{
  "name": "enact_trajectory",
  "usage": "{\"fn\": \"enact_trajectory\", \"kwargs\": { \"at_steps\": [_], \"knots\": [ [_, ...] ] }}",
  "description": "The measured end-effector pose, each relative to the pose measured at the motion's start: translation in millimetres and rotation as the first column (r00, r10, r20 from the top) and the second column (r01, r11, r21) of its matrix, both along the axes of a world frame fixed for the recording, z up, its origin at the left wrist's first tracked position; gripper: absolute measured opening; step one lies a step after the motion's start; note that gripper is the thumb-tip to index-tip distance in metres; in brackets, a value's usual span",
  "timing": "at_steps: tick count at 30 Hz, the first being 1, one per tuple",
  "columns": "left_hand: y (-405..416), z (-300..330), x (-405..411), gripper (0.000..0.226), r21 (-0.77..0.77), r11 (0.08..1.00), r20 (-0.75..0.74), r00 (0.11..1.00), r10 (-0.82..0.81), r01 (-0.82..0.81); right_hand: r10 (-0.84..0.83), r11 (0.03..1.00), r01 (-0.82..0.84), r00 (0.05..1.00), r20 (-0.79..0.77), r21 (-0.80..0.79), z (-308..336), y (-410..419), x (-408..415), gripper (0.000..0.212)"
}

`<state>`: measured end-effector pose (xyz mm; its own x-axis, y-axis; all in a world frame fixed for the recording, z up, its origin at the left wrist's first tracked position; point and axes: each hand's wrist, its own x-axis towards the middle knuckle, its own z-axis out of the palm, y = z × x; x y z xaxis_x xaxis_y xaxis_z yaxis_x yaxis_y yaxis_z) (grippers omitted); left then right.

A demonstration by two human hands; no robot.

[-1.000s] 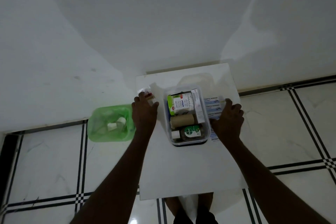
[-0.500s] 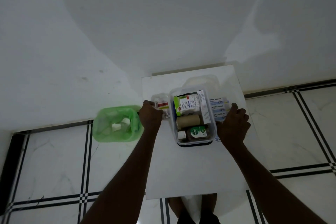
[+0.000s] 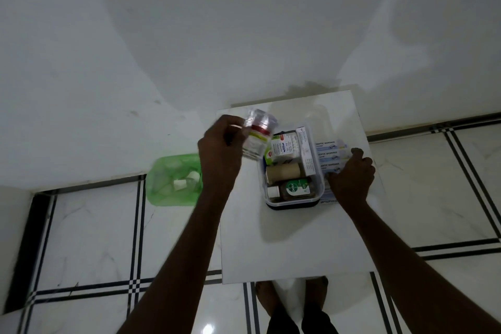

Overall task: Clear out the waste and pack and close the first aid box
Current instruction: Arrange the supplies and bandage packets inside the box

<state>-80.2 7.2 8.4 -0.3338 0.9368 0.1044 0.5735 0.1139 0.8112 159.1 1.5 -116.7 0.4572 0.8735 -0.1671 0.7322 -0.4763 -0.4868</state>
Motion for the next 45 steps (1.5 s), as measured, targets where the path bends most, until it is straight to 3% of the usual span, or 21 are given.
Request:
{"fn": "enact_trajectory", "kwargs": {
  "at_steps": [3, 6, 9, 12, 14, 16, 18, 19, 20, 21, 23, 25, 30, 32, 35, 36, 38, 41, 45],
  "knots": [
    [-4, -5, 24, 0.012, -0.213, 0.925, -0.168, 0.92, -0.353, 0.316, 0.017, 0.999, -0.015, 0.999, -0.049, 0.038, 2, 0, 6, 0.053],
    [-9, -16, 47, 0.011, -0.361, 0.84, -0.3, 0.803, -0.515, 0.404, 0.089, 0.992, -0.075, 0.986, -0.143, 0.099, 12, 3, 15, 0.028],
    [-12, -22, 50, 0.016, -0.308, 0.854, -0.398, 0.758, -0.516, 0.42, 0.144, 0.978, -0.114, 0.975, -0.168, 0.176, 41, 7, 23, 0.017],
    [-14, -23, 38, 0.013, -0.141, 0.932, -0.392, 0.846, -0.361, 0.333, 0.184, 0.965, -0.134, 0.958, -0.219, 0.224, 81, 10, 29, 0.02],
    [-16, -20, 31, 0.011, -0.09, 0.962, -0.257, 0.927, -0.274, 0.259, 0.216, 0.954, -0.138, 0.933, -0.289, 0.266, 111, 9, 26, 0.019],
    [-15, -13, 32, 0.016, -0.176, 0.95, 0.047, 0.966, -0.255, 0.259, 0.257, 0.947, -0.144, 0.876, -0.409, 0.287, 133, 7, 18, 0.015],
    [-14, -8, 36, 0.024, -0.263, 0.915, 0.392, 0.901, -0.187, 0.305, 0.288, 0.946, -0.156, 0.805, -0.518, 0.284, 140, 6, 3, 0.013],
    [-16, -8, 38, 0.024, -0.273, 0.914, 0.467, 0.872, -0.148, 0.301, 0.294, 0.948, -0.168, 0.788, -0.54, 0.272, 137, 6, -6, 0.015],
    [-19, -11, 39, 0.022, -0.266, 0.928, 0.456, 0.882, -0.118, 0.261, 0.3, 0.949, -0.187, 0.789, -0.537, 0.255, 129, 6, -16, 0.018],
    [-21, -16, 41, 0.02, -0.249, 0.949, 0.351, 0.931, -0.098, 0.193, 0.309, 0.948, -0.219, 0.809, -0.501, 0.231, 120, 7, -24, 0.022],
    [-23, -29, 39, 0.019, -0.2, 0.979, -0.028, 0.998, -0.05, 0.044, 0.324, 0.945, -0.28, 0.864, -0.385, 0.166, 102, 7, -43, 0.033],
    [-24, -39, 37, 0.024, -0.18, 0.983, -0.236, 0.972, -0.022, -0.021, 0.321, 0.947, -0.295, 0.895, -0.309, 0.13, 92, 5, -54, 0.042],
    [-27, -55, 33, 0.037, -0.195, 0.98, -0.248, 0.968, -0.025, -0.025, 0.326, 0.939, -0.295, 0.929, -0.174, 0.179, 98, 0, -55, 0.047],
    [-26, -57, 31, 0.038, -0.202, 0.979, -0.188, 0.982, -0.015, -0.023, 0.337, 0.912, -0.3, 0.937, -0.094, 0.281, 101, -4, -50, 0.035],
    [-22, -59, 28, 0.042, -0.269, 0.963, -0.097, 0.995, -0.033, 0.005, 0.182, 0.912, -0.165, 0.983, -0.01, 0.376, 93, -7, -36, 0.013],
    [-22, -60, 26, 0.044, -0.283, 0.959, -0.088, 0.995, -0.048, 0.022, 0.122, 0.93, -0.108, 0.992, -0.016, 0.35, 81, -7, -27, 0.013],
    [-24, -61, 23, 0.048, -0.239, 0.97, -0.118, 0.99, -0.075, 0.045, 0.073, 0.987, -0.053, 0.989, -0.129, 0.154, 52, -4, -10, 0.02],
    [-23, -55, 27, 0.054, -0.197, 0.973, -0.246, 0.954, -0.168, 0.121, 0.124, 0.976, -0.161, 0.965, -0.231, -0.15, 21, -6, 0, 0.022],
    [-12, -57, 37, 0.057, -0.274, 0.94, -0.408, 0.86, -0.306, 0.205, 0.283, 0.948, -0.291, 0.956, -0.081, -0.13, 8, -10, -8, 0.01]
  ]
}}
